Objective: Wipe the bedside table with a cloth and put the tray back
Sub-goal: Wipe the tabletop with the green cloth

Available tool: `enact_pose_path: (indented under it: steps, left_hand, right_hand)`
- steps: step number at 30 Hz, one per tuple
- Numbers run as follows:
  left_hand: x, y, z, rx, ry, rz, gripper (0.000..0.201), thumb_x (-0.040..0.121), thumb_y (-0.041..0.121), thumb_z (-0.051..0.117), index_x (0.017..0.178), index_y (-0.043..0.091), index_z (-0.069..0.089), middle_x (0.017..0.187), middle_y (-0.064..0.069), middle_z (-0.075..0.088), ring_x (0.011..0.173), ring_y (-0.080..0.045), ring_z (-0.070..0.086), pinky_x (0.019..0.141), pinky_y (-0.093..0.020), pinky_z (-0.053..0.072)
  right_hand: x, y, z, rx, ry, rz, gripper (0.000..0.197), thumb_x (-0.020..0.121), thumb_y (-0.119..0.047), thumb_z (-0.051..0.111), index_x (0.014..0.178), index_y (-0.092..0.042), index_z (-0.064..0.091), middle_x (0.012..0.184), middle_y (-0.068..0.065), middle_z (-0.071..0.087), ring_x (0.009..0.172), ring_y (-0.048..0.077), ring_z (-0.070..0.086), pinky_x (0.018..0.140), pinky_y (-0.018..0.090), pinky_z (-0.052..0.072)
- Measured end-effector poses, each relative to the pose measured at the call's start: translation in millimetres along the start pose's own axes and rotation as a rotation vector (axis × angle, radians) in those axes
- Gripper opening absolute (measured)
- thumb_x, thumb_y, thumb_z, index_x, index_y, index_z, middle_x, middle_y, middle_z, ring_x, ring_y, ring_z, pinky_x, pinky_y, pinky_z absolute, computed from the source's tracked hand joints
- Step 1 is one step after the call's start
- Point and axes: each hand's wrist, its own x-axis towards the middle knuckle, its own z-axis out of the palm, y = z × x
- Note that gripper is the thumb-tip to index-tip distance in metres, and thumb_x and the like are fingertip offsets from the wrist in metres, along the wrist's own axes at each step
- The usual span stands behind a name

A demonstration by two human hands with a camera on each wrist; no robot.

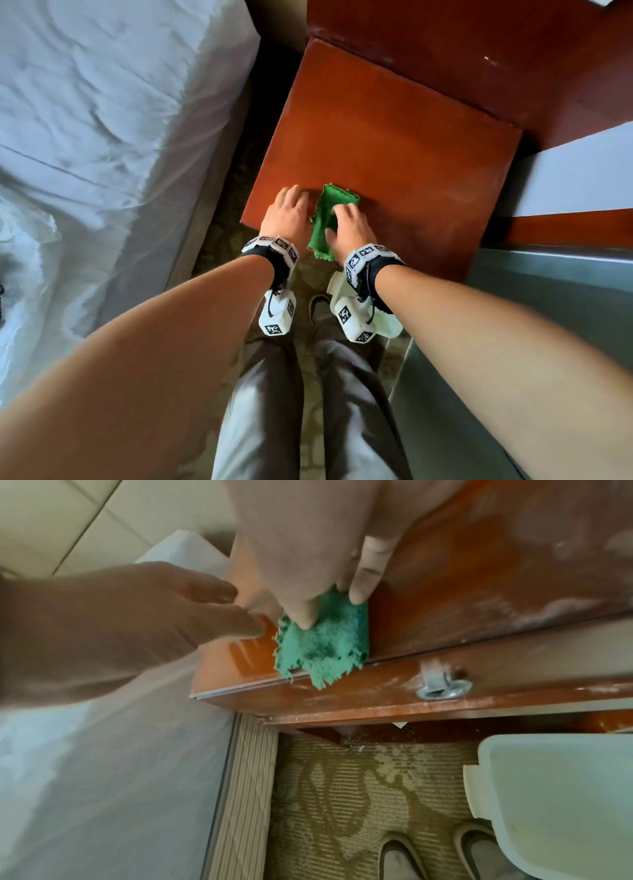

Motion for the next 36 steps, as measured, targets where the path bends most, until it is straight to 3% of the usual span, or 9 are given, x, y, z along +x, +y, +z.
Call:
enact_pose_path:
  steps: [3,7,14,18,21,25,30,33,36]
  left_hand:
    - [6.4,-33.4,-4.6,0.167,-0.078,-0.095,0.106,0.082,0.048,0.068,0.154,0.0,0.007,0.162,-0.019,0.002,0.149,-0.036,0.001,0.122,-0.042,0.01]
    - [14.2,-54.0,-16.4,0.279,-0.225,-0.023,0.14,0.055,0.055,0.087,0.153,-0.002,0.004,0.161,-0.018,-0.003,0.149,-0.034,-0.002,0.122,-0.041,0.016]
    - [14.6,-59.9,-9.8,0.231,-0.13,-0.015,0.091,0.085,0.02,0.071,0.152,-0.002,0.014,0.163,-0.013,0.0,0.151,-0.028,0.0,0.117,-0.037,0.029]
    - [11.6,-50.1,-12.4,0.266,-0.178,-0.059,0.126,0.065,0.038,0.087,0.152,-0.003,0.006,0.162,-0.017,0.001,0.15,-0.033,0.003,0.12,-0.039,0.021]
    - [9.3,-31.6,-6.8,0.282,-0.06,-0.073,0.099,0.084,0.039,0.072,0.154,0.004,0.01,0.162,-0.015,0.003,0.15,-0.033,0.005,0.12,-0.046,0.019]
    - [7.6,10.8,3.7,0.34,-0.202,-0.043,0.124,0.07,0.045,0.083,0.155,0.011,-0.001,0.162,-0.011,-0.008,0.15,-0.031,-0.001,0.12,-0.047,0.015]
    - [6.2,64.0,29.7,0.294,-0.196,-0.065,0.088,0.09,0.007,0.056,0.156,0.013,-0.001,0.162,-0.013,-0.014,0.15,-0.032,-0.005,0.12,-0.051,0.014]
    - [7.3,80.1,38.3,0.35,-0.27,-0.107,0.126,0.073,0.044,0.082,0.155,0.013,-0.008,0.16,-0.018,-0.018,0.149,-0.038,-0.008,0.119,-0.054,0.011]
    - [8.6,86.0,39.6,0.38,-0.303,-0.126,0.144,0.057,0.067,0.081,0.155,0.01,-0.009,0.16,-0.019,-0.016,0.149,-0.04,-0.007,0.119,-0.054,0.012]
  right_hand:
    - [-1.5,-19.6,14.1,-0.053,-0.004,0.028,0.033,0.09,-0.023,0.059,0.119,-0.015,0.046,0.126,0.009,0.043,0.114,0.031,0.043,0.068,0.038,0.044]
    - [13.1,-59.3,23.9,-0.047,0.037,-0.014,0.036,0.087,-0.013,0.056,0.122,-0.019,0.048,0.123,0.008,0.042,0.115,0.03,0.041,0.064,0.038,0.043]
    - [23.6,-86.7,29.0,0.038,0.024,-0.063,0.044,0.083,-0.026,0.059,0.126,-0.025,0.049,0.127,0.001,0.042,0.117,0.025,0.038,0.071,0.04,0.049]
    - [2.0,-58.0,35.8,0.061,0.114,-0.023,0.046,0.085,-0.01,0.054,0.127,-0.029,0.05,0.126,-0.001,0.043,0.114,0.025,0.039,0.067,0.037,0.048]
    - [-18.8,-30.7,38.7,0.026,0.183,0.062,0.059,0.079,0.003,0.06,0.128,-0.028,0.052,0.125,0.0,0.045,0.11,0.027,0.042,0.061,0.035,0.049]
    - [-41.1,17.5,32.5,0.06,0.18,0.182,0.063,0.079,0.008,0.058,0.131,-0.028,0.053,0.128,0.002,0.045,0.112,0.028,0.043,0.067,0.036,0.049]
    - [-64.7,90.2,20.9,0.147,0.292,0.35,0.058,0.083,0.007,0.053,0.129,-0.026,0.057,0.13,0.004,0.046,0.113,0.031,0.044,0.088,0.033,0.044]
    - [-75.7,132.3,15.5,0.168,0.379,0.441,0.057,0.083,0.005,0.053,0.132,-0.023,0.057,0.131,0.008,0.047,0.109,0.033,0.046,0.092,0.033,0.041]
    - [-74.7,162.8,13.1,0.184,0.552,0.541,0.046,0.086,-0.002,0.051,0.127,-0.017,0.063,0.125,0.012,0.053,0.1,0.037,0.052,0.086,0.034,0.043]
